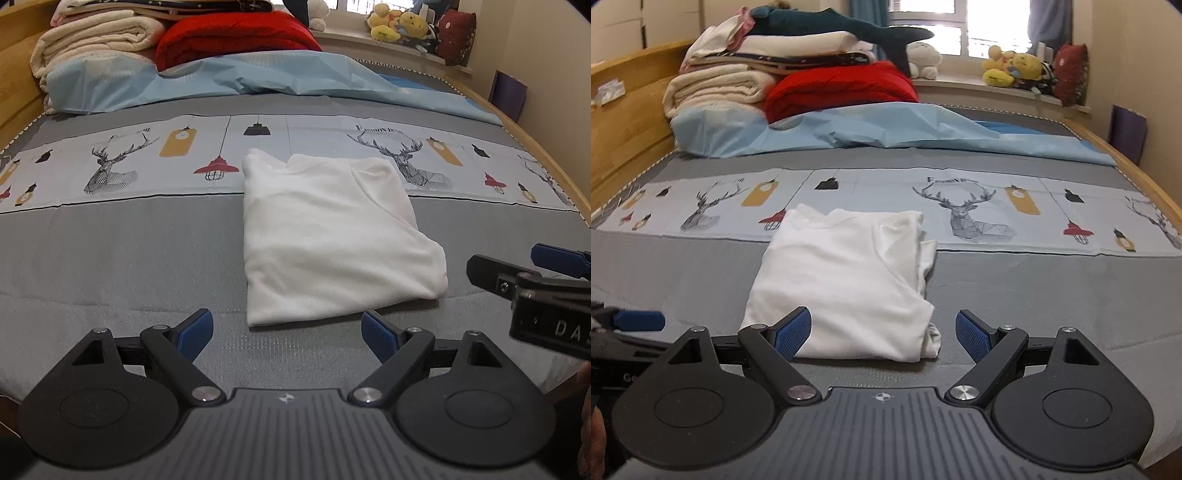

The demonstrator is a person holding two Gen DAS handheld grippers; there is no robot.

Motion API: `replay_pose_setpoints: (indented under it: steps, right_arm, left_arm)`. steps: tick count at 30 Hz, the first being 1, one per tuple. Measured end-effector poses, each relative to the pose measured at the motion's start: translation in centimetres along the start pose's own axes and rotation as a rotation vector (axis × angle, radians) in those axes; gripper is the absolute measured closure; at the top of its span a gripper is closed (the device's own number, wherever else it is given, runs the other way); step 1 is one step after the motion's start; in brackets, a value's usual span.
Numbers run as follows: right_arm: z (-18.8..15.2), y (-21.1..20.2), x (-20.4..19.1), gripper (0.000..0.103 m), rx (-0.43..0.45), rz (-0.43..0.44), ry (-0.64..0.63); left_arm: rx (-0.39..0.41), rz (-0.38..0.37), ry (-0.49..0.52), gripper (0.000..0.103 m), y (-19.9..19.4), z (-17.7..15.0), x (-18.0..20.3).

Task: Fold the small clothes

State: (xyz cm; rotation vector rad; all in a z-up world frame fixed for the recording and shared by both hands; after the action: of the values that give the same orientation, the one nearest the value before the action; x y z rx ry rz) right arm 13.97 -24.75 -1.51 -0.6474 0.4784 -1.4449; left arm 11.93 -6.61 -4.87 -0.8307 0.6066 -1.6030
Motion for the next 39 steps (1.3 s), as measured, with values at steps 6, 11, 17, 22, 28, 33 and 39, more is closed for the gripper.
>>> replay_pose_setpoints:
  steps: [6,11,17,22,28,33,39]
  right_arm:
    - [-0.18,-0.11,-0.71,0.017,0.003,0.01,-0.041]
    - [-0.21,-0.16,-0.85,0.017,0.01,0.01,-0.053]
    - [-0.23,-0.14,-0.9,0.017,0.008,0.01,-0.049]
    - [-0.23,-0.13,-0.86,0.017,0.008,0.011,-0.05]
    - [-0.23,-0.13,-0.85,0.017,0.008,0.01,-0.05]
    - [-0.23,-0.13,-0.82,0.017,0.007,0.011,-0.05]
    - [-0.23,-0.13,-0.79,0.017,0.007,0.012,-0.05]
  left_arm:
    - [-0.004,-0.014,0.01,0.012,0.15,0.06,0.23]
    - [-0.01,-0.018,0.001,0.012,0.29,-0.03,0.2]
    - [-0.011,-0.016,0.002,0.012,0.31,-0.05,0.15]
    - [-0.013,-0.018,0.0,0.012,0.37,-0.09,0.1]
    - [-0.013,-0.018,0.0,0.012,0.44,-0.11,0.06]
    - [-0.013,-0.018,0.0,0.012,0.43,-0.09,0.07]
    - [-0.014,-0.018,0.0,0.012,0.42,-0.08,0.07]
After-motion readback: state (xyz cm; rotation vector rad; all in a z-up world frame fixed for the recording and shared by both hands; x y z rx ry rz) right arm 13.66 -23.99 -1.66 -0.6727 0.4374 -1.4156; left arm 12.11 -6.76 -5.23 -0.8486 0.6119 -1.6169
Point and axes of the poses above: each gripper's, at about its wrist camera, not at the fingertips, and y roughly the way its jaws point, x to its right, z to its top, the point moved 9 cm from there along y, roughly the way its jaws point, and after that the axes turned 12 degrees about -z, right-handed, at the moved point
